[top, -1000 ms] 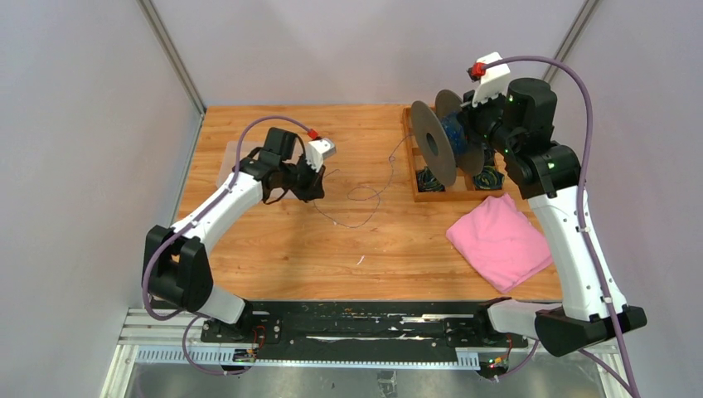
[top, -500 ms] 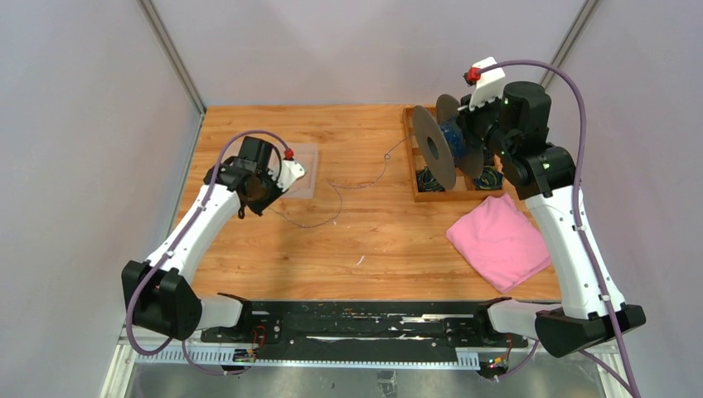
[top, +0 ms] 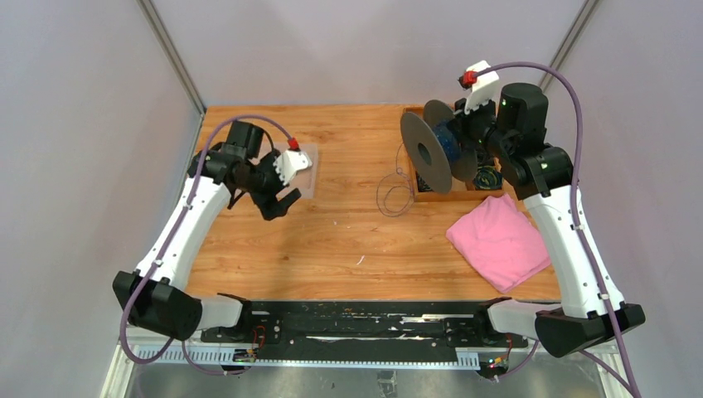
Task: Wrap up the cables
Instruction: Wrap the cable around the cable reel.
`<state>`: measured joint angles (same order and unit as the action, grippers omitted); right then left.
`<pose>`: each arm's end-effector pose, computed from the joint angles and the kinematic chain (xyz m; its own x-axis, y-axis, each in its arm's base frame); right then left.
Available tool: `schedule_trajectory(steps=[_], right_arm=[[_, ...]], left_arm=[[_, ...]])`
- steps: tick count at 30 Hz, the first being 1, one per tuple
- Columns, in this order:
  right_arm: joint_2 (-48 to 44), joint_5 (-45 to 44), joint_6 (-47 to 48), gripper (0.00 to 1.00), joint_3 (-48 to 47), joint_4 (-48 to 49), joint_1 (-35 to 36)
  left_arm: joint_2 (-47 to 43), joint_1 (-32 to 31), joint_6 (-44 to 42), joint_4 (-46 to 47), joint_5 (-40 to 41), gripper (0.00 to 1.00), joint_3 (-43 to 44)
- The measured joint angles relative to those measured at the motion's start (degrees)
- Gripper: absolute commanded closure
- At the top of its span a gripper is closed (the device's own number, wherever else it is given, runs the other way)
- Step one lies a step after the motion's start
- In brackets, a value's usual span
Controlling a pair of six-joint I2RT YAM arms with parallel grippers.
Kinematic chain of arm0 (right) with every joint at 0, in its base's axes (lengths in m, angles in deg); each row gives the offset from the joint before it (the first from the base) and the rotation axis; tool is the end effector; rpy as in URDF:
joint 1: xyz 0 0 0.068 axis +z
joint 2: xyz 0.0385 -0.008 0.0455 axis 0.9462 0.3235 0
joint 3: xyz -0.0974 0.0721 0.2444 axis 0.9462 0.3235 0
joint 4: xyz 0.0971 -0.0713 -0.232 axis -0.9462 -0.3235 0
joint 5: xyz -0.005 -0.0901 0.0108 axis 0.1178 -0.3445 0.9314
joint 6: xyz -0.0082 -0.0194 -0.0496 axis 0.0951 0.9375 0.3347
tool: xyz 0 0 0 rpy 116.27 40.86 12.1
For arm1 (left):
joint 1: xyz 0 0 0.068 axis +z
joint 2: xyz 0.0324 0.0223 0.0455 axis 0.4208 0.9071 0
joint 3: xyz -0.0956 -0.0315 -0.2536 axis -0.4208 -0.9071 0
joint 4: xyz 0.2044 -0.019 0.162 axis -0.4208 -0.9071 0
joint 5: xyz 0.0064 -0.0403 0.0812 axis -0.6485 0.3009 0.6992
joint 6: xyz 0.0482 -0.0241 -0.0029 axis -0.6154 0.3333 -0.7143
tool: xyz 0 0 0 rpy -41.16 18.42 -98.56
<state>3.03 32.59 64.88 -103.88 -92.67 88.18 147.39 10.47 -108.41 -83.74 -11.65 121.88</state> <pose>0.2362 0.0784 0.4788 -0.1369 -0.2231 -0.9651 -0.4732 0.8707 -0.1341 0.2281 -0.0677 0.3324 -0.4023 0.7826 -0.4751 0.8431 0.5189 0.1408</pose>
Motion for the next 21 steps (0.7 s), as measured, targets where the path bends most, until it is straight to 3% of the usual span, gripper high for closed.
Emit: schedule_trajectory(steps=[5,9,15,21], right_arm=[[0.00,4.94,-1.22,0.99,-0.13,-0.39,0.24],[0.09,9.07,-3.13,0.99,-1.20,-1.73,0.44],[1.07,13.03,-5.60,0.99,-4.98,-2.67,0.87],[2.05,13.55,-6.95,0.99,-7.10,-3.65,1.66]], left_arm=[[4.70,-0.02,7.13,4.13,-17.33,0.09,9.88],[10.54,-0.13,20.48,16.41,-26.38,0.09,10.47],[16.02,-1.77,39.41,38.86,-29.62,0.09,2.78],[19.82,-8.20,50.38,55.12,-29.62,0.15,-0.94]])
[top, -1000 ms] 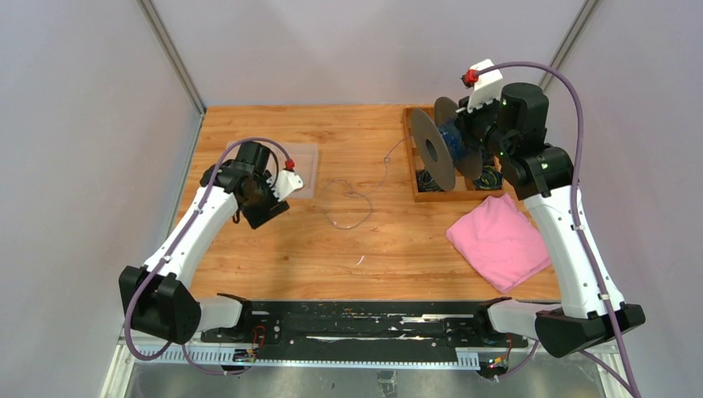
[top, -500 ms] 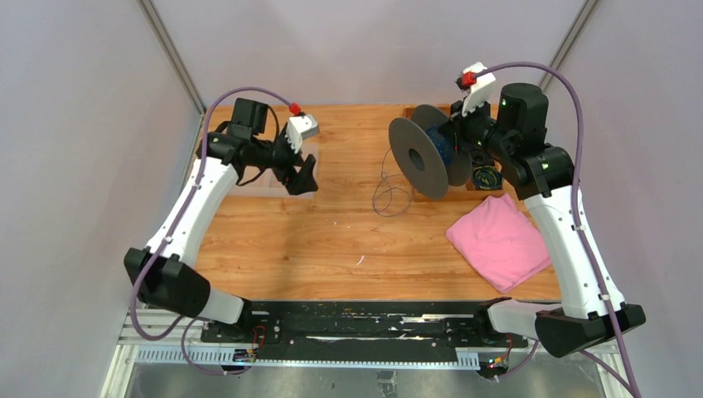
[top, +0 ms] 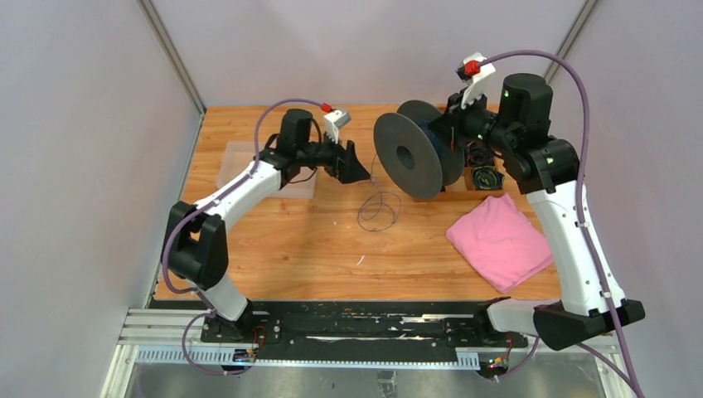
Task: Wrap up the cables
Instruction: Wrap the cable around the cable reel.
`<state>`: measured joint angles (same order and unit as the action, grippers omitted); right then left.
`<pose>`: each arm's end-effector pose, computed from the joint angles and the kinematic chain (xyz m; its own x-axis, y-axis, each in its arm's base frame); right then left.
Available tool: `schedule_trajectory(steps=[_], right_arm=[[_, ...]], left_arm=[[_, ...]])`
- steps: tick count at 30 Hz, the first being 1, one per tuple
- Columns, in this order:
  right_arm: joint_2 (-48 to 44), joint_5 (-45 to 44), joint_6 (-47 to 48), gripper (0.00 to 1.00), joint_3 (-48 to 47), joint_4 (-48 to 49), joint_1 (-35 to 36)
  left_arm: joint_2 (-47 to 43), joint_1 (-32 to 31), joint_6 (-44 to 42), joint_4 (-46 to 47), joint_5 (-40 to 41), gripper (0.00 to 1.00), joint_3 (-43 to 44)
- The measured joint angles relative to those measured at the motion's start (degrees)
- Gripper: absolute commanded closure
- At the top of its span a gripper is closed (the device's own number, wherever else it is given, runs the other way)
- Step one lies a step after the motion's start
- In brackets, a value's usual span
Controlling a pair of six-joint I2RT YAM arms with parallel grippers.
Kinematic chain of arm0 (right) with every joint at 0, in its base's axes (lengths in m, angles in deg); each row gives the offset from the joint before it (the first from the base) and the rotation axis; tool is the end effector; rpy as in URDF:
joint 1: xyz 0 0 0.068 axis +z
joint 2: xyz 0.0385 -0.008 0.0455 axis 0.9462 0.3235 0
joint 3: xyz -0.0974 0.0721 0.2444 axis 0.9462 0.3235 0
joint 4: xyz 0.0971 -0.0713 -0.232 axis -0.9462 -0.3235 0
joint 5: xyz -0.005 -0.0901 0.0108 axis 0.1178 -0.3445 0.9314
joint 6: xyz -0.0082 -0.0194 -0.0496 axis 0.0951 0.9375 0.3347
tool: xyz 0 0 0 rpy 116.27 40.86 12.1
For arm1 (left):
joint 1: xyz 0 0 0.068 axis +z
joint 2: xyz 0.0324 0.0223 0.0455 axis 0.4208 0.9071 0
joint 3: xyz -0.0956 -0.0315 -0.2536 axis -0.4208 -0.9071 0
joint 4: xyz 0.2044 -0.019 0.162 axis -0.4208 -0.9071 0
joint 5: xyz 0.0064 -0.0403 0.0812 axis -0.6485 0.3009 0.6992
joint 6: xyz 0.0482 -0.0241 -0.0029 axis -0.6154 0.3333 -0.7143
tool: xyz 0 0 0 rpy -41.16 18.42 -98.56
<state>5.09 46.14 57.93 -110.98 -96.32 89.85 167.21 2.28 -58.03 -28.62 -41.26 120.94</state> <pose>0.2256 0.0910 0.5026 -0.1568 -0.1067 -0.9818 -0.6671 0.7445 0.0256 0.3351 -0.1663 0.3005 -0.5583 0.1280 -0.8197 0.7670 0.4562 -0.4512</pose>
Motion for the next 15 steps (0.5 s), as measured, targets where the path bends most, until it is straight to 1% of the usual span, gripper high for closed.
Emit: schedule_trajectory(steps=[4,6,10,15], right_arm=[[1.03,-0.09,-1.18,0.99,-0.04,-1.16,0.00],[1.60,-0.17,-1.68,0.99,-0.04,-1.44,0.00],[2.23,-0.52,-2.19,0.99,-0.11,-1.57,0.00],[2.32,-1.62,-2.58,0.99,-0.90,-1.92,0.00]], left_arm=[[2.40,-4.28,4.76,8.55,-0.04,0.21,-1.60],[4.04,-5.84,6.58,11.67,-0.22,0.26,-1.70],[6.23,-7.17,9.51,17.00,-0.20,0.48,-3.32],[7.15,-7.26,13.44,22.73,0.11,0.70,-6.03]])
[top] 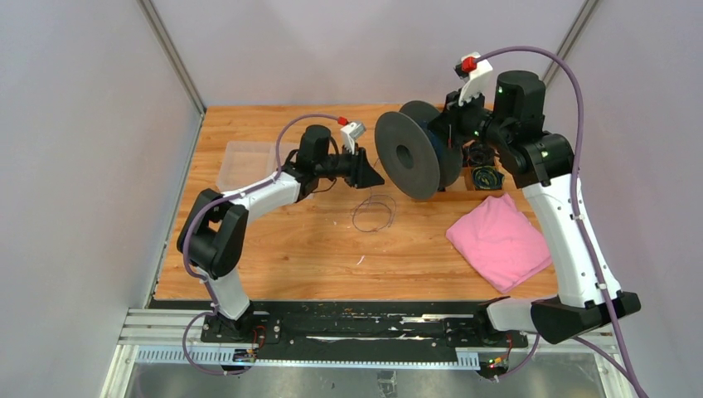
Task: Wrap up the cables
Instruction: Wrap the cable around the cable reel.
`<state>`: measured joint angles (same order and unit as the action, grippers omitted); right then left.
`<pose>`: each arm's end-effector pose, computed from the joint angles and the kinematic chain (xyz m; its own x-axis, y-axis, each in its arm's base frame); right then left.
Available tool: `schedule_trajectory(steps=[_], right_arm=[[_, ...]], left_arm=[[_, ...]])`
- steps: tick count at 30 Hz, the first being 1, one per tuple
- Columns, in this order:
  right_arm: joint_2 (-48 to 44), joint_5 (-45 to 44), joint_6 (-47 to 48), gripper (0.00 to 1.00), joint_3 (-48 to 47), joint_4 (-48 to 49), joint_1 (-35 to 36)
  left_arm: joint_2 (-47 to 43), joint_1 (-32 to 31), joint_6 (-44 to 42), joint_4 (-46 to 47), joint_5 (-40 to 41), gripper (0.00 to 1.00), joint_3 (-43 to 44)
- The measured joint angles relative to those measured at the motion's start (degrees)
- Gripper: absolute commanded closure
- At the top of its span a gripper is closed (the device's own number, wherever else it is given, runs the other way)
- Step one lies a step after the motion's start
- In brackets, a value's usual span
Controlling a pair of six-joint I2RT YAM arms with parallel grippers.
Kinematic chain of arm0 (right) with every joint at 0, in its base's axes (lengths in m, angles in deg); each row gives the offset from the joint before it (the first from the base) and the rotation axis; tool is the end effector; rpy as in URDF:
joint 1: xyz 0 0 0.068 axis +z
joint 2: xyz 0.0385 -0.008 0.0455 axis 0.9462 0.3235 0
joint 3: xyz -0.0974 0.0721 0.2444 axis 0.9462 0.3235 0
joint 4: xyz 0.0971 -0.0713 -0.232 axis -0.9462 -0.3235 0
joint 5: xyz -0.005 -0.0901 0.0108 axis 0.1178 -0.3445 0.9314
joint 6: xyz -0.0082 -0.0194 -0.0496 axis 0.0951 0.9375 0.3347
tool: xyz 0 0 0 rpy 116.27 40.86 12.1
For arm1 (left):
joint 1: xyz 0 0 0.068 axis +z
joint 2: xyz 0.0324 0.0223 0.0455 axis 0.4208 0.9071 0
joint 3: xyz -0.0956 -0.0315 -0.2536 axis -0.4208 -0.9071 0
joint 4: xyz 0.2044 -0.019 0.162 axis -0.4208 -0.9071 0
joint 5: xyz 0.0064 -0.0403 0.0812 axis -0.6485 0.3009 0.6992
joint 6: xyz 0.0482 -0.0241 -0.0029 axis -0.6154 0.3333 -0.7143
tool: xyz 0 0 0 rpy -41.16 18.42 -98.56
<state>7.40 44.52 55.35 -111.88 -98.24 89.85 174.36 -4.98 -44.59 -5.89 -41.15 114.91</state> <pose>0.2383 0.0943 0.4946 -0.2405 -0.0914 -0.9663 -0.6344 0.7683 0.0852 0.3345 -0.2205 0.2552 -0.6053 0.0470 -0.7946 0.7566 0.3441 -0.5560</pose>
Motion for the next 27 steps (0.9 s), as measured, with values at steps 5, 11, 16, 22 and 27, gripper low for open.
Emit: schedule_trajectory(steps=[5,11,16,22,27], right_arm=[[0.35,-3.08,-1.09,0.99,-2.05,-0.22,0.00],[2.14,-7.74,-2.89,0.99,-4.22,-0.61,0.00],[4.24,-12.00,-5.09,0.99,-4.57,-0.33,0.00],[5.75,-16.96,-5.99,0.99,-4.52,0.24,0.02],[6.49,-19.32,-6.58,0.99,-3.08,1.14,0.28]], left_arm=[[0.00,-0.07,3.54,5.77,0.50,0.82,-4.81],[0.15,-1.44,4.90,8.20,1.51,0.96,-6.95],[0.15,-3.78,4.61,8.94,2.47,1.00,-7.08],[0.13,-7.61,2.91,9.77,3.96,1.00,-8.57],[-0.37,-10.78,1.29,10.34,4.96,1.00,-8.87]])
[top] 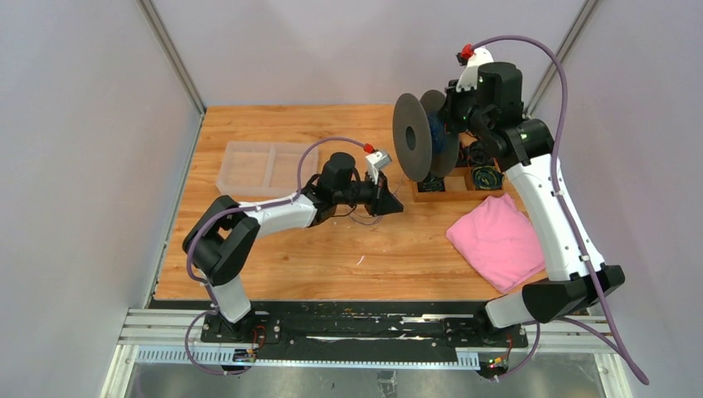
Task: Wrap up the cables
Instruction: Wrap the cable around the cable reel.
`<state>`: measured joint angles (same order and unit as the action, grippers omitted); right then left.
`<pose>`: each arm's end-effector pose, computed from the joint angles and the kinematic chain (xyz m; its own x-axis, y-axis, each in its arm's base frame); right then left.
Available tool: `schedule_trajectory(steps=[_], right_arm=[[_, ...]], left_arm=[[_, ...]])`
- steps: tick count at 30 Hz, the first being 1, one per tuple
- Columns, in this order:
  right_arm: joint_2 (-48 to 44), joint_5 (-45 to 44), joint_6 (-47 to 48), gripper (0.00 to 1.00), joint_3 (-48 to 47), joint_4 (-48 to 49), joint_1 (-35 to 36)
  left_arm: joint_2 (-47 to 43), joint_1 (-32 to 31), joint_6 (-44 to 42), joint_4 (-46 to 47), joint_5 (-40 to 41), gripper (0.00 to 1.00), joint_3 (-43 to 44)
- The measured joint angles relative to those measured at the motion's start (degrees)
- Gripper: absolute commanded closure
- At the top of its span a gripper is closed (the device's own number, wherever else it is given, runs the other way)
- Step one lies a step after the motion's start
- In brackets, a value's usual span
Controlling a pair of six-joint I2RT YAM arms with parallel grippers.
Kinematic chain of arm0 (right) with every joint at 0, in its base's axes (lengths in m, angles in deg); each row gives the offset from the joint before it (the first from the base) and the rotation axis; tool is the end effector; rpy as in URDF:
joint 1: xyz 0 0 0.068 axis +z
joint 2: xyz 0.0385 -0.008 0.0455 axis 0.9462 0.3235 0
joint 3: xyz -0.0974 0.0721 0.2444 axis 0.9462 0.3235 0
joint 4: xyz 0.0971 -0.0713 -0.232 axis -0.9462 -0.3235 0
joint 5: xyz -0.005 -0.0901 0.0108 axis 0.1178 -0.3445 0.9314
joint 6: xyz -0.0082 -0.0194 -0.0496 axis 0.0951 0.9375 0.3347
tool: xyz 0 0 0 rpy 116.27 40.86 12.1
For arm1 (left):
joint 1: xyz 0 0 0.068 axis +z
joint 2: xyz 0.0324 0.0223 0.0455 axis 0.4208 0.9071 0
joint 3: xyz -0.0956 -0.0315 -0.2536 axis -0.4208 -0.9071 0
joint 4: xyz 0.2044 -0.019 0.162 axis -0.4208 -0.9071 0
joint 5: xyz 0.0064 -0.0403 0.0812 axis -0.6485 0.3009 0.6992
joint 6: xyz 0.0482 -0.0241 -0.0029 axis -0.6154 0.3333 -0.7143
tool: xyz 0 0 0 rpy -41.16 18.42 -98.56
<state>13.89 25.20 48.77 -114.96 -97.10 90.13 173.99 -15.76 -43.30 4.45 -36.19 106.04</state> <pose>0.2786 0.0972 0.4836 -0.3182 0.0009 -0.9480 -0.3260 0.9389 0.1104 0.2784 -0.2684 0.2237 -0.5808 0.1065 -0.8070 0.7988 0.2656 -0.5398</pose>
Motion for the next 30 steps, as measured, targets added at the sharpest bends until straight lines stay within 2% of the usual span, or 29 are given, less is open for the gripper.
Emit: schedule_trajectory(steps=[15,18,23,30], right_arm=[[1.53,-4.42,-0.07,0.99,6.25,3.85,0.13],[1.53,-5.49,0.13,0.99,8.79,5.62,0.46],[1.49,-7.06,1.29,0.99,12.24,9.62,2.01],[0.83,-9.09,3.17,0.99,16.92,13.92,2.91]], left_arm=[[-3.30,-5.62,-4.39,-0.24,3.34,1.00,-0.24],[-3.30,-5.75,-4.85,-2.58,3.26,1.00,1.42],[-3.30,-5.99,-5.22,-7.13,2.38,0.93,5.81],[-3.15,-6.03,-6.95,-15.63,1.51,0.95,12.22]])
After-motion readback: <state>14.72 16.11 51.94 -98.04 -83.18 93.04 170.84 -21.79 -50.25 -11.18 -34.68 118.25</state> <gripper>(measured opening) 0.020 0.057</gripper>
